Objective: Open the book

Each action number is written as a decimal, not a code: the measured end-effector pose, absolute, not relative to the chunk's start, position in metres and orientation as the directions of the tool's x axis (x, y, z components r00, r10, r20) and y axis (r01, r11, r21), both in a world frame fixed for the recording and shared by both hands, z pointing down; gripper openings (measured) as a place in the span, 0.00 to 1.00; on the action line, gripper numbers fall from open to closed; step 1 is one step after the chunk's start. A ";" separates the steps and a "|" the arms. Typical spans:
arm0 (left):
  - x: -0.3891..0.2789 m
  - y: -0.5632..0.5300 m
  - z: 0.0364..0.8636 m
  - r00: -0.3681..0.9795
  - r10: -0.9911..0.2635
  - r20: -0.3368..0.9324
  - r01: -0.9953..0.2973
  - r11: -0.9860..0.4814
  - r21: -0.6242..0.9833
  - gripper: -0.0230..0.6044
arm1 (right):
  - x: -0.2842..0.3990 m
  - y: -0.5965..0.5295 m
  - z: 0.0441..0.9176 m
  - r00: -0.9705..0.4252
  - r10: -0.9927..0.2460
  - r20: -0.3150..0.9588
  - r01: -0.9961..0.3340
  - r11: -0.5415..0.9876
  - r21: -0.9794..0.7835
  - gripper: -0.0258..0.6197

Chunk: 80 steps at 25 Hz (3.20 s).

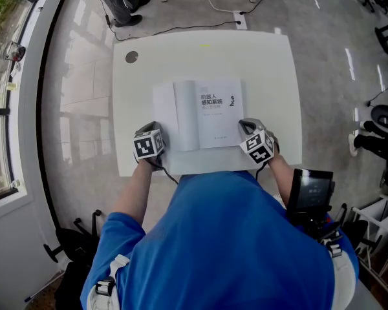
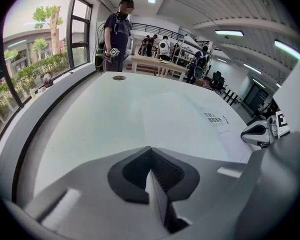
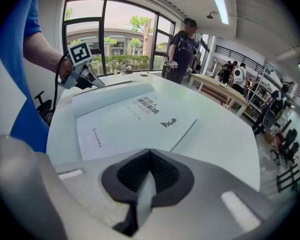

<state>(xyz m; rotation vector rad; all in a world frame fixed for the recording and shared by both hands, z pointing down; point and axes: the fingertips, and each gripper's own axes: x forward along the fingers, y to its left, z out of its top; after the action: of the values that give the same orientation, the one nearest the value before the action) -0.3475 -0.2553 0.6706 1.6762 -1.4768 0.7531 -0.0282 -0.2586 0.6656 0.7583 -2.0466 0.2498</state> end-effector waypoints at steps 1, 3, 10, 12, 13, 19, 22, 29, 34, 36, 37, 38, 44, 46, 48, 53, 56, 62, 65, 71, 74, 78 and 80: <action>-0.348 -0.255 0.671 0.154 -0.535 0.830 -0.987 -0.037 0.159 0.05 | -0.028 -0.258 0.666 -0.398 -0.417 0.817 -0.600 0.792 0.113 0.04; -0.349 -0.254 0.673 0.153 -0.534 0.832 -0.987 -0.034 0.159 0.05 | -0.029 -0.258 0.667 -0.400 -0.415 0.817 -0.595 0.796 0.113 0.04; -0.352 -0.252 0.670 0.151 -0.556 0.817 -0.985 -0.018 0.170 0.05 | -0.030 -0.257 0.670 -0.408 -0.408 0.817 -0.586 0.803 0.108 0.04; -0.352 -0.253 0.661 0.141 -0.582 0.801 -0.987 -0.017 0.162 0.05 | -0.030 -0.257 0.671 -0.406 -0.407 0.819 -0.591 0.800 0.105 0.04; -0.352 -0.254 0.655 0.137 -0.600 0.788 -0.987 -0.020 0.157 0.05 | -0.029 -0.258 0.671 -0.403 -0.408 0.819 -0.598 0.795 0.101 0.04; -0.320 -0.269 0.615 0.162 -0.748 0.644 -0.987 -0.120 0.109 0.05 | -0.019 -0.272 0.659 -0.420 -0.492 0.763 -0.700 0.710 0.073 0.04; -0.305 -0.259 0.585 0.201 -0.806 0.557 -0.979 -0.185 0.087 0.05 | -0.022 -0.260 0.627 -0.425 -0.560 0.711 -0.754 0.654 0.064 0.04; -0.251 -0.225 0.555 0.331 -0.828 0.452 -0.943 -0.306 0.131 0.05 | -0.015 -0.220 0.565 -0.425 -0.684 0.593 -0.840 0.542 0.023 0.04; -0.223 -0.183 0.529 0.320 -0.860 0.397 -0.947 -0.296 0.122 0.05 | -0.012 -0.189 0.522 -0.474 -0.733 0.488 -0.831 0.556 0.028 0.04; -0.212 -0.165 0.518 0.302 -0.878 0.372 -0.953 -0.288 0.094 0.05 | -0.007 -0.174 0.507 -0.496 -0.747 0.442 -0.826 0.563 0.025 0.04; -0.206 -0.155 0.513 0.292 -0.885 0.362 -0.956 -0.280 0.086 0.05 | -0.004 -0.165 0.500 -0.507 -0.751 0.422 -0.822 0.568 0.024 0.04; -0.198 -0.144 0.508 0.284 -0.892 0.353 -0.959 -0.273 0.081 0.05 | 0.001 -0.155 0.494 -0.519 -0.754 0.404 -0.818 0.575 0.024 0.04; -0.156 -0.077 0.480 0.254 -0.919 0.301 -0.967 -0.246 0.062 0.05 | 0.030 -0.089 0.470 -0.567 -0.760 0.317 -0.795 0.606 0.032 0.04; -0.148 -0.043 0.462 0.244 -0.927 0.283 -0.970 -0.238 0.058 0.05 | 0.037 -0.055 0.455 -0.576 -0.761 0.299 -0.791 0.611 0.034 0.04; -0.143 -0.011 0.444 0.237 -0.934 0.267 -0.971 -0.231 0.055 0.05 | 0.041 -0.023 0.440 -0.585 -0.760 0.285 -0.785 0.618 0.037 0.04; -0.129 0.011 0.449 0.245 -0.935 0.256 -0.969 -0.245 0.035 0.05 | 0.053 -0.006 0.438 -0.577 -0.778 0.249 -0.798 0.602 0.033 0.04; -0.127 0.011 0.456 0.248 -0.933 0.260 -0.968 -0.247 0.037 0.05 | 0.057 -0.003 0.447 -0.574 -0.779 0.251 -0.801 0.598 0.023 0.04; -0.121 0.003 0.455 0.281 -0.923 0.262 -0.959 -0.281 0.042 0.05 | 0.060 -0.004 0.444 -0.543 -0.802 0.247 -0.822 0.568 0.036 0.04; -0.117 0.001 0.456 0.291 -0.922 0.254 -0.956 -0.291 0.040 0.05 | 0.061 -0.004 0.449 -0.543 -0.802 0.248 -0.822 0.568 0.038 0.04; -0.112 -0.001 0.454 0.309 -0.917 0.251 -0.950 -0.310 0.038 0.05 | 0.061 -0.007 0.444 -0.535 -0.809 0.245 -0.827 0.561 0.047 0.04; -0.108 -0.005 0.456 0.311 -0.917 0.250 -0.950 -0.310 0.045 0.05 | 0.063 -0.013 0.444 -0.533 -0.810 0.244 -0.827 0.560 0.050 0.04; -0.107 -0.006 0.458 0.314 -0.915 0.254 -0.949 -0.312 0.047 0.05 | 0.062 -0.011 0.449 -0.539 -0.804 0.250 -0.823 0.567 0.048 0.04; -0.106 -0.005 0.458 0.315 -0.914 0.253 -0.948 -0.313 0.049 0.05 | 0.062 -0.011 0.448 -0.538 -0.805 0.251 -0.822 0.567 0.054 0.04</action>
<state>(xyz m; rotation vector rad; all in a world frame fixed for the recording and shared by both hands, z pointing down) -0.1061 -0.0053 0.4577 2.3884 -1.7145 0.2648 0.0615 -0.0108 0.4477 1.3528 -2.5535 0.1028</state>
